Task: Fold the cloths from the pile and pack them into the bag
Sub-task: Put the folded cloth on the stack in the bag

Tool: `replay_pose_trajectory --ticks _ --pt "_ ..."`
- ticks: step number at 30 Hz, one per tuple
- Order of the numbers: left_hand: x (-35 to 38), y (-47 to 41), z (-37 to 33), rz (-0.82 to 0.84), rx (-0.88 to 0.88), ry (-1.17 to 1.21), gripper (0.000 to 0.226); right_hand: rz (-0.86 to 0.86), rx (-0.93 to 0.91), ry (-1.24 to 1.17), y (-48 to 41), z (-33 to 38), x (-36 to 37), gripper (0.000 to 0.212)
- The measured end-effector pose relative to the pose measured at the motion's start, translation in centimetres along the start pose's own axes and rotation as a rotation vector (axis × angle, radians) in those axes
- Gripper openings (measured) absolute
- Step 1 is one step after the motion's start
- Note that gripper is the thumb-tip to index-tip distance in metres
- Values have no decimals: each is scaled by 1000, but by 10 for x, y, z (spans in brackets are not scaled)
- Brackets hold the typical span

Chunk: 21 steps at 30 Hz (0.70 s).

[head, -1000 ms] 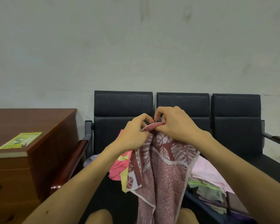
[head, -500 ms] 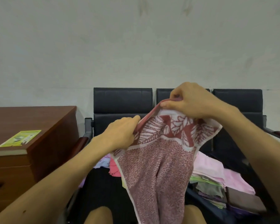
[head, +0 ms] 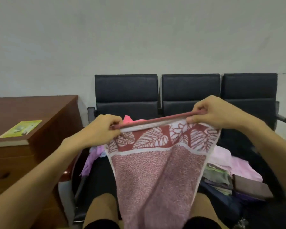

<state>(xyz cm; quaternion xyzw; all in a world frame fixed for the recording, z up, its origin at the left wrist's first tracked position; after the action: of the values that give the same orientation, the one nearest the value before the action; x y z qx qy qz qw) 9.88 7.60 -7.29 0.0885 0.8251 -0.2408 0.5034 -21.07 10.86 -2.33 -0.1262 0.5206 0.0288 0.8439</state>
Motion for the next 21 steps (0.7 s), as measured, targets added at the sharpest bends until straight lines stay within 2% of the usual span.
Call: replay_pose_trajectory --ticks 2,4,7,10,12,16,21 --pt "15 10 15 5 -13 -46 7 41 35 -103 8 -11 22 22" --pt "28 21 33 26 -51 19 10 54 62 -250 19 -21 42 25" --pt "52 40 53 -13 -173 464 13 11 179 -647 37 -39 80 24" --pt "103 63 78 -111 -394 892 15 -79 403 -958 53 -65 136 19" --pt "137 77 93 -153 -495 984 24 -98 488 -909 65 -78 173 19" --pt "174 104 111 -320 -620 936 17 -79 432 -708 78 -95 215 21" --pt "202 116 107 -362 -745 912 22 0 521 -660 82 -103 238 22"
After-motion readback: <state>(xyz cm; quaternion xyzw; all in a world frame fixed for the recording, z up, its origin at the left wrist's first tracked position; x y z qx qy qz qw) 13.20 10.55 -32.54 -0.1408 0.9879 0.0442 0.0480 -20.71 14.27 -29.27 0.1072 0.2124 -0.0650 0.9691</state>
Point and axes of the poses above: each hand's wrist, its own y-axis away from the middle knuckle, its own x-axis out of the palm, z = x × y, the point moved 5 cm from there along -y, towards the middle knuckle, and after that the axes turned 2 degrees about -z, right-handed, at the moved point
